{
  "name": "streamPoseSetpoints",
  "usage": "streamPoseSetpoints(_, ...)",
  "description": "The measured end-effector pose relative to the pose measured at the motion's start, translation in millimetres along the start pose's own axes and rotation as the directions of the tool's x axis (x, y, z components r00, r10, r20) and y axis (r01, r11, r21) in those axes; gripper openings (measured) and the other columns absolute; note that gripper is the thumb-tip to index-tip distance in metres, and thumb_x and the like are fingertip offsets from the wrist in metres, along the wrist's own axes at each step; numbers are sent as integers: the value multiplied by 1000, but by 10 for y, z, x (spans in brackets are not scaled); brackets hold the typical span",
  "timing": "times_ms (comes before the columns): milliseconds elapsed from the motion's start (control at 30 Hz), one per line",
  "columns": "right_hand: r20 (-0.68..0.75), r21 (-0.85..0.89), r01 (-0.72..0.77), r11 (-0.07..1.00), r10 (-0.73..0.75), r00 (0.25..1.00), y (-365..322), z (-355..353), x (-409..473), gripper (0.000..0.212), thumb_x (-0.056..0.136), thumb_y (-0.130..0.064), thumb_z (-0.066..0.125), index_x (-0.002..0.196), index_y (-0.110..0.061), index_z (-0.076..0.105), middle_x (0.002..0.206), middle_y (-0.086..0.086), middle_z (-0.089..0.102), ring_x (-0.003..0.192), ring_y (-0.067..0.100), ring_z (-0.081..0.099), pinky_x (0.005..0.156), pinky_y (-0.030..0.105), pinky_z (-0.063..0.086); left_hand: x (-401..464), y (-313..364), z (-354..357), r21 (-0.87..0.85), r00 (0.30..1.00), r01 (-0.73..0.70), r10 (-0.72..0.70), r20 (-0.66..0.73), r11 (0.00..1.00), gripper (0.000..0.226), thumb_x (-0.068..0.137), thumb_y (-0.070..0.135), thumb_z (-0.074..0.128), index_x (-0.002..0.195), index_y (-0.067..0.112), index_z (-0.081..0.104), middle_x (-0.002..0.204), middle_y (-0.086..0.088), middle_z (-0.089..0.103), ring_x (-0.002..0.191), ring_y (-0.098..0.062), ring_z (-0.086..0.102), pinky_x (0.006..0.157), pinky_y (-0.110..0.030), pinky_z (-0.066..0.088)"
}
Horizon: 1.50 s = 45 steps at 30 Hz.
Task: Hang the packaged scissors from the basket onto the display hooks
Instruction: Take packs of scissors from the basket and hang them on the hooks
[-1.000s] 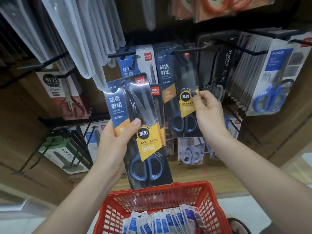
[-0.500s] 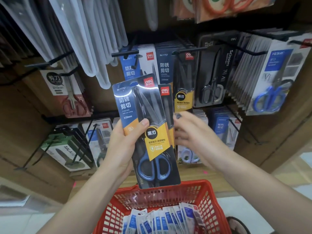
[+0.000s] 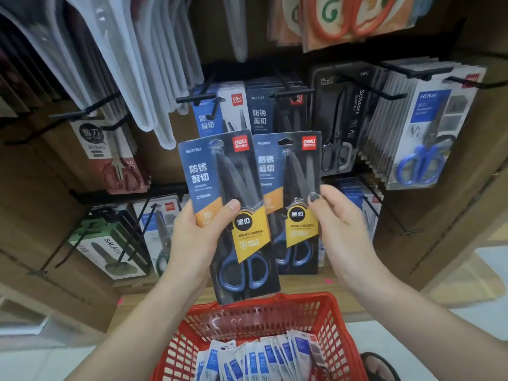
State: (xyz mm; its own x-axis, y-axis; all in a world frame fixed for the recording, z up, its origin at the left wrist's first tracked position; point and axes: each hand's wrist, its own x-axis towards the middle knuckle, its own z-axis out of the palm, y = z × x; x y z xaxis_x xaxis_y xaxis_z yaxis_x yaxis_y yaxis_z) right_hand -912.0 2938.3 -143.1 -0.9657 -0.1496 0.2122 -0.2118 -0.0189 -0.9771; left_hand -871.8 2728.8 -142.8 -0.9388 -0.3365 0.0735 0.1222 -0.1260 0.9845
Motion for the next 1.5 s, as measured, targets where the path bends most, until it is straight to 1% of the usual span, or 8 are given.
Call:
streamPoseSetpoints(167, -91, -8, 129, 992, -129, 987, -92, -101, -5, 26, 110, -22, 46, 94, -6, 60, 87, 25, 57, 72, 15, 52, 61, 22, 45, -8, 23, -150, -1, 998, 9, -9, -58, 1000, 37, 76, 34, 88, 111, 27, 76, 110, -8, 81, 98, -28, 80, 80, -40, 67)
streamPoseSetpoints(267, -97, -51, 197, 979, -201, 975, -199, -82, 28, 31, 110, -19, 47, 80, -9, 52, 74, 16, 46, 66, 13, 43, 56, 19, 38, 1, 36, -194, 47, 999, 6, -3, -48, 999, 29, 78, 33, 90, 104, 33, 78, 107, -8, 82, 96, -28, 80, 77, -39, 66)
streamPoseSetpoints(467, -107, -51, 179, 982, -184, 977, -254, -1, 187, 32, 108, -15, 49, 84, 5, 48, 78, 28, 41, 69, 23, 37, 59, 32, 33, 25, 34, -185, 109, 999, -17, 20, -29, 994, 36, 72, 45, 88, 105, 36, 77, 106, -5, 82, 98, -27, 80, 86, -48, 61)
streamPoseSetpoints(667, -110, -75, 213, 974, -221, 969, -218, 123, 210, 34, 105, -9, 51, 74, -4, 38, 64, -5, 28, 63, 11, 26, 53, 21, 23, 46, 53, -204, 125, 999, -32, 36, -26, 992, 37, 70, 49, 87, 104, 38, 77, 105, -4, 82, 95, -25, 80, 80, -43, 61)
streamPoseSetpoints(800, -144, -65, 210, 976, -218, 965, -179, 143, 199, 33, 104, -7, 51, 74, -1, 38, 64, 3, 29, 63, 18, 26, 53, 25, 24, 57, 50, -233, 123, 998, -37, 42, -41, 992, 36, 69, 49, 87, 102, 41, 77, 106, -3, 82, 96, -25, 80, 87, -48, 61)
streamPoseSetpoints(933, -231, -46, 241, 969, -245, 942, -183, 144, 176, 30, 103, -11, 51, 78, 5, 46, 72, 23, 38, 69, 41, 34, 56, 46, 30, 64, 38, -235, 130, 998, -38, 44, -46, 991, 37, 67, 50, 87, 101, 39, 78, 104, -3, 82, 95, -25, 80, 87, -48, 61)
streamPoseSetpoints(1233, -219, -64, 126, 990, -138, 966, -130, 115, 408, 25, 104, -16, 50, 85, -2, 58, 83, 31, 51, 70, 41, 49, 61, 50, 43, 61, 42, -190, 135, 999, -25, 28, -25, 991, 32, 71, 43, 87, 100, 33, 78, 103, -6, 82, 95, -27, 80, 90, -51, 62)
streamPoseSetpoints(1500, -320, -88, 55, 995, -81, 944, 9, 232, 890, 22, 105, -24, 56, 86, -33, 63, 82, -5, 71, 68, 4, 58, 60, 27, 47, 93, 49, -62, 161, 1000, -25, 24, 12, 987, 36, 67, 49, 88, 100, 37, 78, 105, -7, 82, 100, -30, 79, 94, -55, 61)
